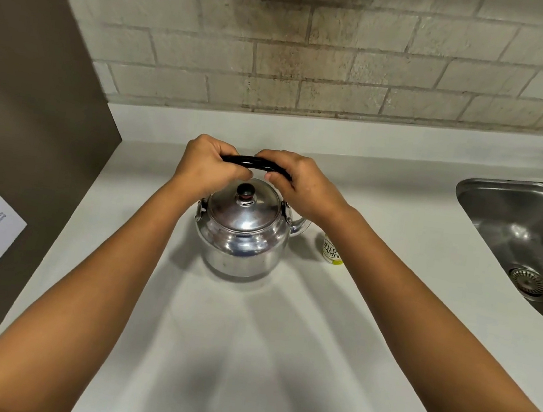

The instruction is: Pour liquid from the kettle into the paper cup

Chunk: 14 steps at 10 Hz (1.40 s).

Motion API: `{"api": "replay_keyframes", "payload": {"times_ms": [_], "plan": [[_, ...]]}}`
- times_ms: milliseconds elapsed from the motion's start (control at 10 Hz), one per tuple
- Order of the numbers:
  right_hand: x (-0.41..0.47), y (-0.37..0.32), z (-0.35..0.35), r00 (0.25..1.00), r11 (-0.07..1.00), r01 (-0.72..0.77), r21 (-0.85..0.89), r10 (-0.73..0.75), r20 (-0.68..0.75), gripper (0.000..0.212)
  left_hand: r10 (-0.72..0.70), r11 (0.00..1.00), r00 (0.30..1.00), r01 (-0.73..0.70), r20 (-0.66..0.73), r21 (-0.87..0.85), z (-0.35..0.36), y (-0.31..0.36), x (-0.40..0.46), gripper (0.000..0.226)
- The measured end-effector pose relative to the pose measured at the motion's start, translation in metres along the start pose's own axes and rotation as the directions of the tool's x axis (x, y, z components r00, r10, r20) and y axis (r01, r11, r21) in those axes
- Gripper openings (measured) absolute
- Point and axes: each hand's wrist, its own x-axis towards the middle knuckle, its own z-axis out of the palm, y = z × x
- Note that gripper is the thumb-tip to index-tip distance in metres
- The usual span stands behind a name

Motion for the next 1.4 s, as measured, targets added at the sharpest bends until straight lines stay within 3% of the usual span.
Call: {"api": "replay_keyframes", "payload": {"times_ms": [900, 1200, 1300, 1400], "plan": [[-0.003, 0.021, 0.024, 0.999, 0.999, -0.033, -0.001, 0.033, 0.035, 0.033, -0.061, 0.998, 0.998, 0.061, 0.008, 0.003, 0.015, -0.030, 0.000, 0.023], [-0.006, 0.023, 0.030, 0.999, 1.000, -0.031, -0.001, 0.031, -0.011, 0.035, 0.108, 0.989, 0.994, -0.105, -0.025, 0.100, 0.017, -0.041, -0.003, 0.022], [-0.010, 0.021, 0.027, 0.999, 0.999, -0.032, -0.013, 0.031, -0.026, 0.039, 0.191, 0.975, 0.977, -0.200, 0.093, 0.097, 0.008, -0.036, -0.007, 0.020], [-0.013, 0.023, 0.023, 0.997, 0.999, -0.048, 0.007, 0.048, -0.068, 0.040, 0.238, 0.952, 0.946, -0.272, 0.220, 0.141, 0.002, -0.029, -0.010, 0.040]]}}
